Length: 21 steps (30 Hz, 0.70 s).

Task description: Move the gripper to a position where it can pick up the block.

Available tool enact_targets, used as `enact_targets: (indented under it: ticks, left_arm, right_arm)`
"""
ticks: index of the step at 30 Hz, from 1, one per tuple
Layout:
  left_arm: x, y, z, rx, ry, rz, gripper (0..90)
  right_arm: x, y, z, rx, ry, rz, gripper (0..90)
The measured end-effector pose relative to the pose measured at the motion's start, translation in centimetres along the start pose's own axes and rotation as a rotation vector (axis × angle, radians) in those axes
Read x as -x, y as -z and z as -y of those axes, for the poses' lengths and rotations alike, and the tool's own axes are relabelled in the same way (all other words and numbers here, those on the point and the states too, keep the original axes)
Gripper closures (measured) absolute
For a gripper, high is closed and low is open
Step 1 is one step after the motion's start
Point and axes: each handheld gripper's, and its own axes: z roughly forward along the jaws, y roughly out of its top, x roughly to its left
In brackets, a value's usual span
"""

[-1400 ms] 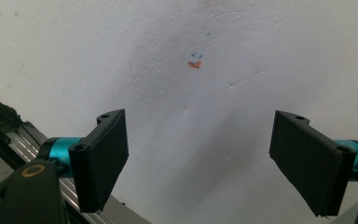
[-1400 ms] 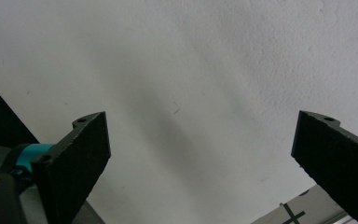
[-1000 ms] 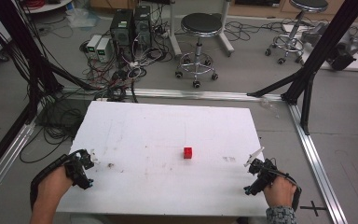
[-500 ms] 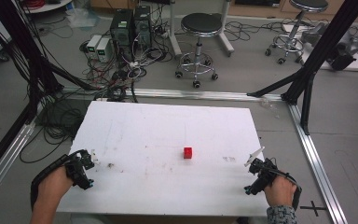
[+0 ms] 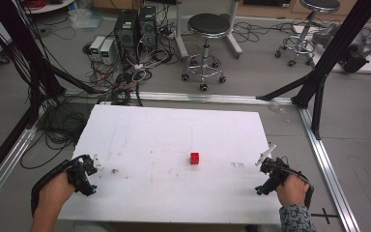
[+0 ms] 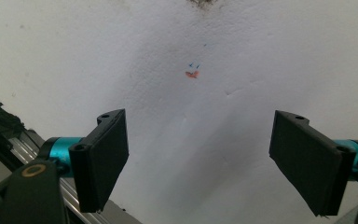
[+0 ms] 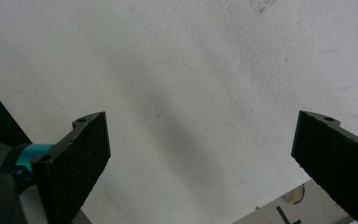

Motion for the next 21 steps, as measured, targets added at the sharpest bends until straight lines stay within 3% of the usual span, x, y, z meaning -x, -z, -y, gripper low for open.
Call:
enact_targets:
  ticks: [10,13,15,21]
  left_arm:
    - [0.3,-0.2,-0.4,-0.002,-0.018,0.009,19.9]
    - [0.3,-0.2,-0.4,-0.001,-0.018,0.008,19.9]
    - [0.3,-0.2,-0.4,-0.001,-0.017,0.01,19.9]
    - [0.3,-0.3,-0.3,-0.003,-0.004,0.007,19.9]
  right_arm:
    - [2.5,1.5,-1.5,0.016,0.08,-0.001,3.6]
    - [3.3,2.2,-2.1,0.044,0.089,-0.004,3.6]
    - [3.5,2.5,-2.4,0.042,0.088,-0.005,3.6]
    - [4.7,4.0,-4.4,0.023,0.153,0.009,3.6]
